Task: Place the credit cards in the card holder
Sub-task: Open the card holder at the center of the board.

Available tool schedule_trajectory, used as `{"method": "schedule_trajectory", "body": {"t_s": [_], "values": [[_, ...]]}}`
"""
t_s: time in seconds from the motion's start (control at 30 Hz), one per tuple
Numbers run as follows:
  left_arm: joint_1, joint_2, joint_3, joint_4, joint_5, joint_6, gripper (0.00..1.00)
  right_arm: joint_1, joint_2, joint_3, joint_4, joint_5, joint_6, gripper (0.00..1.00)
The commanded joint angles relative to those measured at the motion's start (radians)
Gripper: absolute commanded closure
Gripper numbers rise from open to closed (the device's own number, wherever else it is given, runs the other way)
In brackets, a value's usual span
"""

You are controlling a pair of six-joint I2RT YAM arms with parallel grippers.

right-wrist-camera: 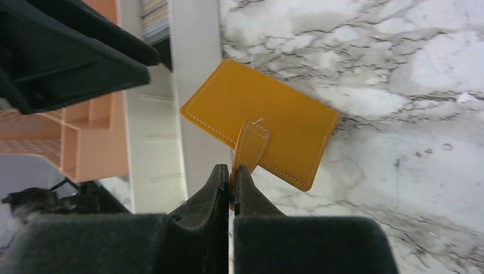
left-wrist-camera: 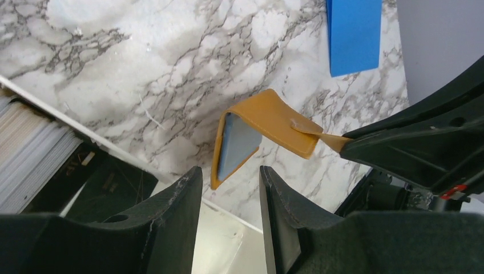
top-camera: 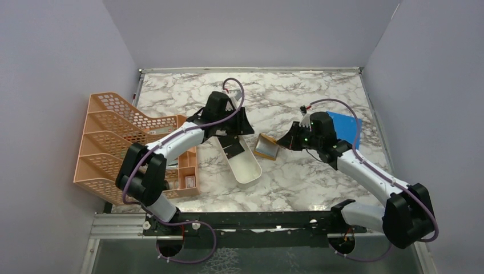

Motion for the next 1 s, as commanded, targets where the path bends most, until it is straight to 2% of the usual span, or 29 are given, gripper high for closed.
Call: {"method": "schedule_trajectory", "body": {"t_s": [0.0,0.13,0.33,0.5,0.57,0.8,0.97], "values": [[-0.035,-0.088,-0.045,-0.034,-0.049,0.044,0.56,-0.003,-0.044,0.046,0.048,-0.129,0.063,0.99],[-0.075,-0.108,-0.044,-0.034,-0.05,0.037,0.56,-0.007,0.0,0.053,0.007,-0.035,0.066,0.98],[-0.144,-0.095,-0.024,-0.032,-0.081,0.039,0.56,-0.036,0.046,0.016,0.025,-0.107,0.139,0.98],[-0.152,-0.084,-0.028,-0.037,-0.112,0.037,0.57,-0.144,0.033,-0.012,0.082,-0.312,0.264,0.98],[-0.152,-0.08,-0.028,-0.037,-0.118,0.042,0.57,-0.17,0.023,-0.021,0.08,-0.348,0.288,0.98],[-0.211,-0.064,-0.018,-0.034,-0.158,0.043,0.57,-0.215,0.079,-0.055,0.008,-0.24,0.188,0.96],[-0.262,-0.024,-0.002,-0.033,-0.174,0.02,0.57,-0.265,0.134,-0.097,0.027,-0.178,0.137,0.96]]}}
